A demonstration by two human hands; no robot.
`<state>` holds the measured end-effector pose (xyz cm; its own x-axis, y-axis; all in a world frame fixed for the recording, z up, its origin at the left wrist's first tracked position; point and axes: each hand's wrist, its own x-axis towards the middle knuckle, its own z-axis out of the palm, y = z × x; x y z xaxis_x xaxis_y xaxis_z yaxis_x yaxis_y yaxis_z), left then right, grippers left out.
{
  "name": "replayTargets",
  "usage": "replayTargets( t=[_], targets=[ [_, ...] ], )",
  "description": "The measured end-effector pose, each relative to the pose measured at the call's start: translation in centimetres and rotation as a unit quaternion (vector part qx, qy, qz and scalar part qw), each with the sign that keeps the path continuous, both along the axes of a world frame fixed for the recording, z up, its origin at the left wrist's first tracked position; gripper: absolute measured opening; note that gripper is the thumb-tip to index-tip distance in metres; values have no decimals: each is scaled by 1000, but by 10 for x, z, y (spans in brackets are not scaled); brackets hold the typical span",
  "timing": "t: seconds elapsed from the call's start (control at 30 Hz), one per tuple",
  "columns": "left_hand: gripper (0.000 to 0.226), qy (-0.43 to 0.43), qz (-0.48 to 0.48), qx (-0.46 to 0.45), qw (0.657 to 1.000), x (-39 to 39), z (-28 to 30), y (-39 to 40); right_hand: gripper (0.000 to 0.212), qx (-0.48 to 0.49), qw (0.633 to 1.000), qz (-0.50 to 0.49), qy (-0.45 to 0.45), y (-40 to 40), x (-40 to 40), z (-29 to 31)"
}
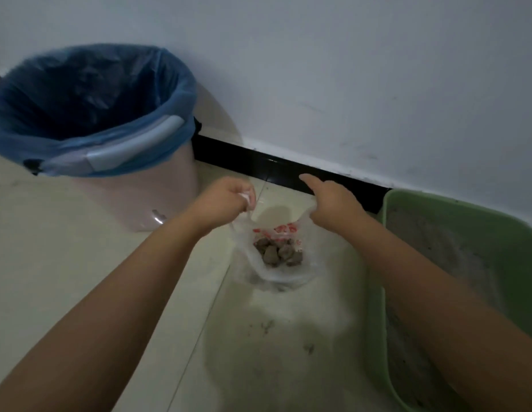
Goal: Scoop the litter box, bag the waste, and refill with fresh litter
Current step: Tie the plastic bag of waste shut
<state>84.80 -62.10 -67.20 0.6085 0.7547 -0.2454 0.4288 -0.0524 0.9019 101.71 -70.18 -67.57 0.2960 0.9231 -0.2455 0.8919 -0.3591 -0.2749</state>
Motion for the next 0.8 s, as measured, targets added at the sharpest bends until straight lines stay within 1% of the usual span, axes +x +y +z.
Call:
replayTargets(
  t=[0.03,0.07,0.1,0.13,0.17,0.2,0.23,0.27,0.3,0.33,0.37,0.4,0.43,0.47,0.5,0.53,0.57,0.6,0.63,0.67,0.73,0.77,0.8],
  targets=[
    [53,-32,25,0,999,-4,5,2,59,-50,998,26,-42,-2,1,9],
    [58,-76,61,-31,995,-8,11,2,51,-99,991,37,-83,-5,3,18],
    [58,-123,97,-72,985,-12,14,2,40,-129,984,35,-117,-7,4,28],
    [55,-160,119,-116,973,-15,18,0,25,-133,980,24,-144,-8,4,37],
    [47,-182,127,-157,962,-16,20,-2,10,-116,980,9,-161,-8,4,48],
    [41,-200,132,-188,952,-17,23,-5,9,-83,982,-11,-167,-7,3,56],
    [37,-224,143,-211,941,-17,26,-9,15,-34,986,-34,-157,-6,3,61],
    [35,-251,157,-226,928,-16,31,-12,13,40,989,-62,-128,-5,5,65],
    [33,-276,169,-235,917,-13,36,-13,14,135,983,-89,-89,-3,8,65],
    [31,-294,177,-241,908,-12,40,-15,25,219,967,-124,-43,-2,10,63],
    [33,-300,182,-236,906,-11,45,-16,30,291,943,-161,19,-3,10,60],
    [36,-298,185,-223,909,-10,49,-16,30,349,908,-202,110,-2,10,56],
    [40,-293,191,-208,913,-9,51,-16,27,384,861,-246,223,-1,8,53],
    [42,-296,201,-199,912,-9,51,-16,24,392,813,-283,326,1,6,52],
    [43,-305,216,-200,905,-8,52,-17,22,376,775,-308,404,2,6,49],
    [43,-316,232,-204,897,-8,53,-17,24,344,754,-314,462,2,7,46],
    [43,-326,246,-203,890,-8,53,-16,33,310,738,-307,514,2,7,44],
    [43,-329,253,-196,888,-9,54,-15,45,275,732,-292,551,1,5,42],
    [44,-323,256,-184,892,-10,55,-14,56,246,735,-280,567,1,3,39],
    [43,-311,254,-172,900,-11,54,-14,62,230,748,-274,559,2,0,38],
    [42,-284,243,-155,915,-11,53,-13,57,240,774,-271,520,8,-4,37],
    [42,-271,245,-146,920,-11,52,-12,51,255,779,-262,510,11,-6,38],
    [42,-260,251,-136,922,-10,52,-11,44,266,776,-255,512,14,-8,38]
  ],
)
